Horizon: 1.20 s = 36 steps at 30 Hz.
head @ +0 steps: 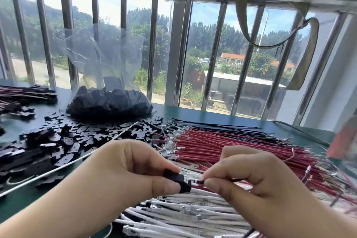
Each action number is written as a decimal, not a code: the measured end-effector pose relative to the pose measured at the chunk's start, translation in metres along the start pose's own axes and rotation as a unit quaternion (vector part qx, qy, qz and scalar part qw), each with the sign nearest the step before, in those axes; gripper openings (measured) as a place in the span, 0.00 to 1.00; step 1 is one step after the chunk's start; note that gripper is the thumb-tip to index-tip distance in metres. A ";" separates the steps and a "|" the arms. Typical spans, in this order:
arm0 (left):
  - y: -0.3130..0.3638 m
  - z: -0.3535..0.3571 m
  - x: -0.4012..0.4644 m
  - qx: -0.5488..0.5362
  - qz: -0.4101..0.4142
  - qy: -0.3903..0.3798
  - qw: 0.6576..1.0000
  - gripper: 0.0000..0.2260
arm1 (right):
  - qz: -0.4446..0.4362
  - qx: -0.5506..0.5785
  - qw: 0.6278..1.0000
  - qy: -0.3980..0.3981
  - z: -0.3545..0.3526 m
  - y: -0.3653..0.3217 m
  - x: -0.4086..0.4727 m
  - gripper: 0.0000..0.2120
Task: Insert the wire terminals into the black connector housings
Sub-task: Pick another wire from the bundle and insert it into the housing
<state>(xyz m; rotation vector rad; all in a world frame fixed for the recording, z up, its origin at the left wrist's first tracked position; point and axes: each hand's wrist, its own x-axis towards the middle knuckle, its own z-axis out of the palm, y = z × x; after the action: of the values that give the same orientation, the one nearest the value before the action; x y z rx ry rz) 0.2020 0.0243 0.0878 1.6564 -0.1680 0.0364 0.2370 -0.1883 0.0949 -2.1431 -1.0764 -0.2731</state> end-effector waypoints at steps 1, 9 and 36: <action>-0.001 0.001 0.000 -0.008 0.003 -0.001 1.000 0.20 | -0.008 -0.011 1.000 0.008 0.001 0.000 0.000 0.04; -0.004 0.003 -0.001 -0.042 0.037 -0.007 0.998 0.26 | -0.023 -0.037 0.999 0.022 0.001 -0.001 -0.004 0.09; -0.013 0.012 0.002 -0.062 0.025 0.027 0.997 0.12 | -0.005 0.019 0.999 0.030 0.006 0.007 0.003 0.03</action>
<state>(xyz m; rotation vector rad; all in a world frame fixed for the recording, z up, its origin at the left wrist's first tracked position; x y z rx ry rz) 0.2051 0.0129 0.0738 1.5257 -0.1675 0.1061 0.2438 -0.1851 0.0879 -2.0828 -1.0513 -0.3168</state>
